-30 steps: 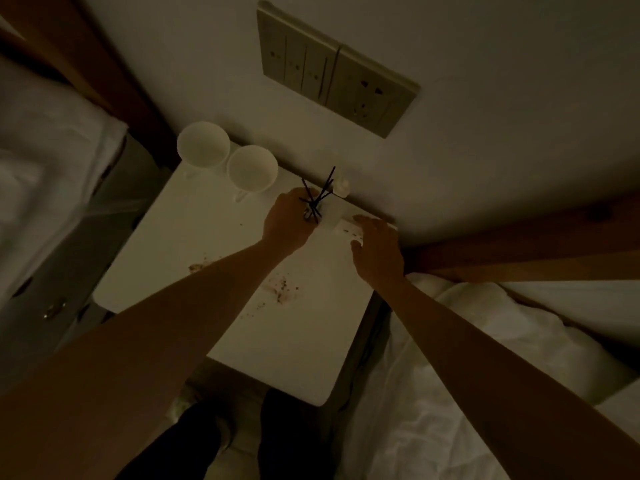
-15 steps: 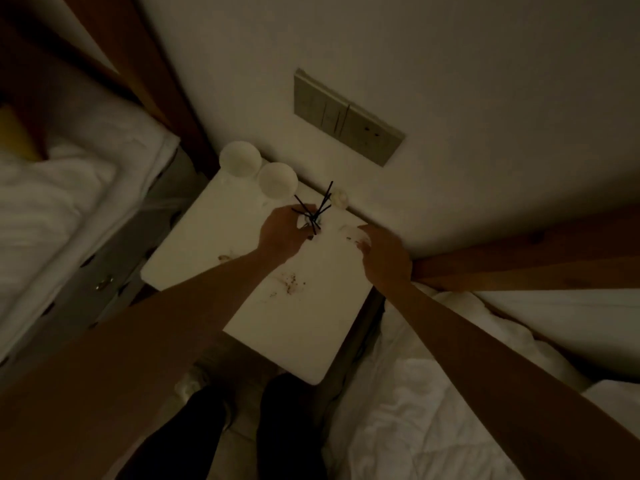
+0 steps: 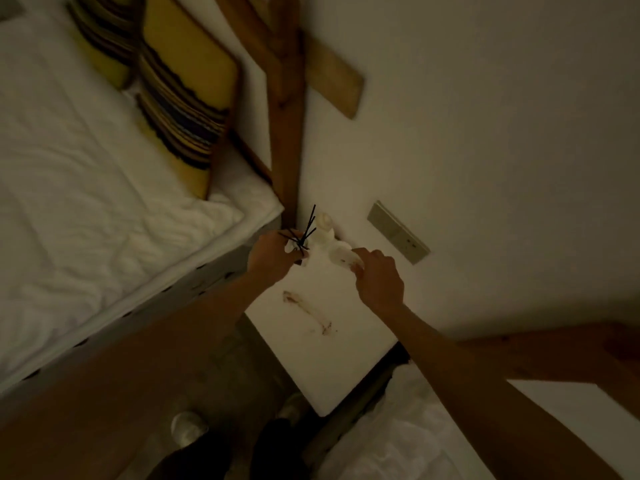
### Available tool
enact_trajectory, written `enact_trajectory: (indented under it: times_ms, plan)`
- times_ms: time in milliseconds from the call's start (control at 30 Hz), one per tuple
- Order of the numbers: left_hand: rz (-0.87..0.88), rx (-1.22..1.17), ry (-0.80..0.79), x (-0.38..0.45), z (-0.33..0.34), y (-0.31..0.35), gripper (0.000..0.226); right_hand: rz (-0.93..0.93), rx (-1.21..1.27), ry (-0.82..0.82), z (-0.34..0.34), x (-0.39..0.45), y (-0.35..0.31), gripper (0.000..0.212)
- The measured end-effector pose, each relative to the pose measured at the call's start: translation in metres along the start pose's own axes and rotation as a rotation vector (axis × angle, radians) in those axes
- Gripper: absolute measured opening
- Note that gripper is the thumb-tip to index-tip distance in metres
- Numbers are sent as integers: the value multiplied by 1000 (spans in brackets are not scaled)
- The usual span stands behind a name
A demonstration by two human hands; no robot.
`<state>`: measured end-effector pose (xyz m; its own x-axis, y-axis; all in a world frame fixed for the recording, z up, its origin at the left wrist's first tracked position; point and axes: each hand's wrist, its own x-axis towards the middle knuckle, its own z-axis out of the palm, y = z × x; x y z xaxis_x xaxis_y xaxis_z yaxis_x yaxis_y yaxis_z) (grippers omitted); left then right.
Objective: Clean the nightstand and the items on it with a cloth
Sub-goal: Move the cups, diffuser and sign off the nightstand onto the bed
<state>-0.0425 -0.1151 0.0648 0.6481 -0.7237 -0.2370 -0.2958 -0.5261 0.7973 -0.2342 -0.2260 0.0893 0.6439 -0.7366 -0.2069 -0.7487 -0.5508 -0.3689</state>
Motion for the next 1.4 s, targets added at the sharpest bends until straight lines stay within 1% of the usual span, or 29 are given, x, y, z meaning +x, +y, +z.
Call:
enact_trajectory:
  times_ms: [67, 167, 267, 333, 500, 633, 700, 833, 967, 1100, 1267, 1400]
  plan:
    - [-20, -13, 68, -10, -36, -1, 37, -74, -25, 13, -13, 5, -37, 33]
    - [-35, -129, 138, -28, -93, -6, 28, -190, -49, 15, -25, 11, -93, 33]
    - [-7, -117, 267, -49, -152, -23, 28, -299, -67, 4, -27, 12, -150, 31]
    - [-1, -131, 327, -65, -191, -41, 29, -360, -53, -10, -23, 6, -190, 32]
    - [-34, -166, 486, -122, -283, -89, 26, -531, -70, -43, 1, -16, -299, 36]
    - [-72, -193, 554, -180, -349, -131, 20, -683, -47, -91, 26, -44, -390, 35]
    - [-100, -169, 615, -214, -381, -152, 21, -754, -90, -101, 41, -61, -433, 34]
    - [-141, -227, 758, -283, -438, -196, 22, -906, -136, -138, 75, -100, -517, 35]
    - [-222, -255, 863, -344, -477, -237, 27, -1036, -132, -195, 112, -145, -583, 35]
    - [-315, -269, 1007, -399, -495, -271, 28, -1161, -149, -277, 144, -191, -634, 35]
    - [-408, -247, 1094, -442, -497, -297, 32, -1256, -164, -332, 172, -227, -665, 38]
    - [-421, -292, 1136, -455, -495, -308, 33, -1269, -173, -350, 186, -240, -673, 38]
